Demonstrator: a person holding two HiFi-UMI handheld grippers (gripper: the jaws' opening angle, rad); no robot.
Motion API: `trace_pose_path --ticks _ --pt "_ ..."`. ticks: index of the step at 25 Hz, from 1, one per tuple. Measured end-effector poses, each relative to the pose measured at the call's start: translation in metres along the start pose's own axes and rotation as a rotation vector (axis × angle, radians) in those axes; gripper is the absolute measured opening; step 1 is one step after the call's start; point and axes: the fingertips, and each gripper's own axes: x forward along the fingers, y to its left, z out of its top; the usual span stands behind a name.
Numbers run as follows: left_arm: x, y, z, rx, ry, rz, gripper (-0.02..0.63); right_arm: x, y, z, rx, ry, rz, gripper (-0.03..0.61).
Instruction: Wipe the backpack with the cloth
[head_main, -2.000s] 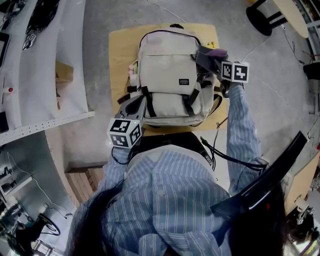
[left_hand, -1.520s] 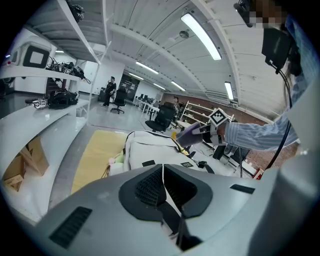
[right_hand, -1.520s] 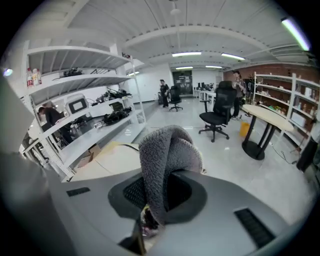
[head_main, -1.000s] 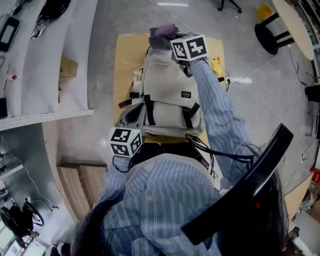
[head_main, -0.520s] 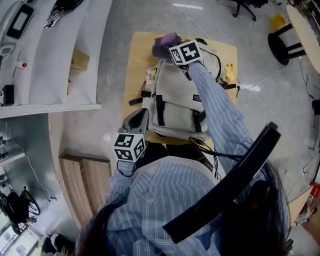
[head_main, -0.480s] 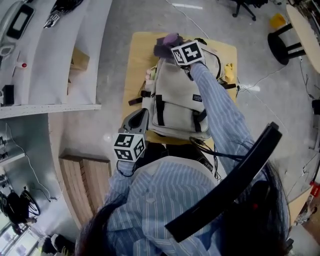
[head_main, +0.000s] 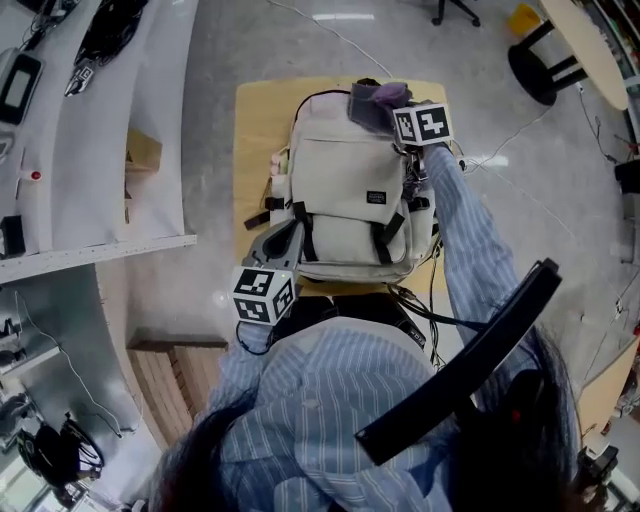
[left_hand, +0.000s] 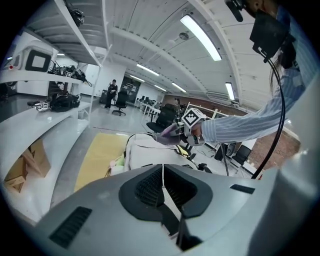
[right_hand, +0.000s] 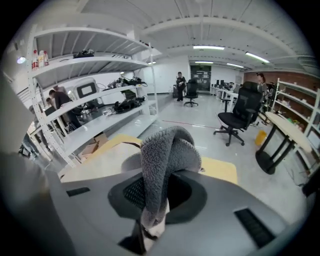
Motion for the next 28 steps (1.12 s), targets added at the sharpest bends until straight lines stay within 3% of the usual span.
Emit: trace_pose_path --ticks 8,16,19,23,28 --pt "0.012 -0.01 0.01 0.037 0.015 -0.057 0.012 -0.047 -0.087 -0.056 0.114 0.049 -0.155 0.041" --pt "0.01 -0.004 0.011 0.04 0.015 -0.054 0.012 -0.07 -0.119 -0.089 0.177 0.091 -0.226 0.041" --pt "0.009 -0.002 0.009 0.037 0.022 -0.055 0.012 -0.076 -0.107 -0.054 0.213 0.008 -0.185 0.041" --pt "0.007 0.0 0.006 0.034 0.033 -0.048 0.012 -0.063 -0.07 0.026 0.149 -0.12 -0.101 0.041" --pt "0.004 -0.002 0.014 0.025 0.004 -0.033 0.012 -0.016 -0.008 0.092 0.112 -0.179 0.018 0.041"
